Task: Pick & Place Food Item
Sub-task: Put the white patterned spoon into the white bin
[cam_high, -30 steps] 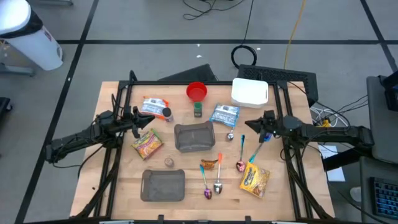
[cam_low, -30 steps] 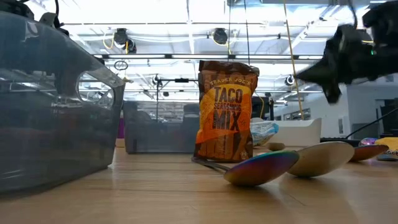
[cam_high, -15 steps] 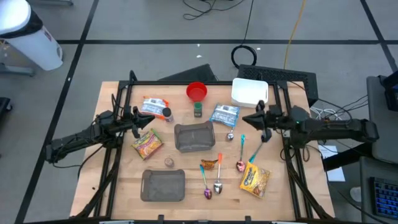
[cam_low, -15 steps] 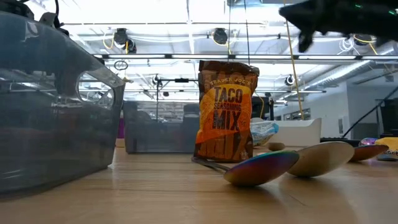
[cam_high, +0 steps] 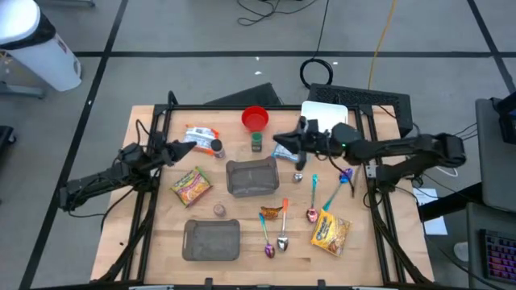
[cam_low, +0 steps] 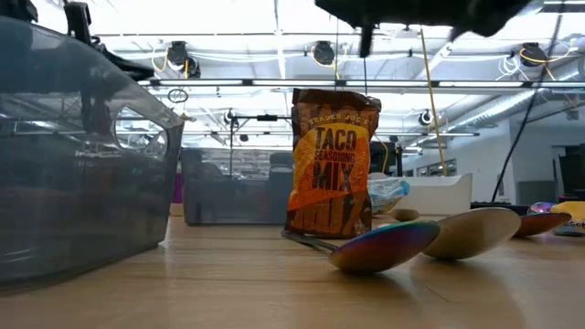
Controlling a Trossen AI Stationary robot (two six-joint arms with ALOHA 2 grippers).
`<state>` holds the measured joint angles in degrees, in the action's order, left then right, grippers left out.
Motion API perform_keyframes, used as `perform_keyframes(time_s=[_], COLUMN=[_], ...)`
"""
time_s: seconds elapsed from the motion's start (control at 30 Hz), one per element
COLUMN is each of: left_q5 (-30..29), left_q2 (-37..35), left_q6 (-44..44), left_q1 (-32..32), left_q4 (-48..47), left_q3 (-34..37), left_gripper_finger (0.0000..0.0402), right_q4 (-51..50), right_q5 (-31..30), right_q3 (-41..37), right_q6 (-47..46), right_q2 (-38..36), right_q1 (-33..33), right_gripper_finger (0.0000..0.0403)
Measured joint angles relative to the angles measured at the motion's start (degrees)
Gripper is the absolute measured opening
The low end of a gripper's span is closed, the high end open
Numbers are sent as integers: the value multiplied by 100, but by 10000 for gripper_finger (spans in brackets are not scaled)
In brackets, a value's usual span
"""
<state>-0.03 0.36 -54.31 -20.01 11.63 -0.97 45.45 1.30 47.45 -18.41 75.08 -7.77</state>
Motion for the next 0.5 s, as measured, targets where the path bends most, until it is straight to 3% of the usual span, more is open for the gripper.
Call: perform_keyframes(time_s=[0.2, 0.5], left_q5=[-83, -373], left_q2=[0, 1], left_q6=[-42, 210], left_q1=[0, 0], left_q4=[82, 12], left_q3=[-2, 0], left_gripper_finger=[26, 26], right_q4=[1180, 1266], right_q5=[-442, -449], right_q3=[248, 248], right_q6=[-163, -1076], right_q2=[719, 955], right_q1=[-9, -11], right_gripper_finger=[0, 0])
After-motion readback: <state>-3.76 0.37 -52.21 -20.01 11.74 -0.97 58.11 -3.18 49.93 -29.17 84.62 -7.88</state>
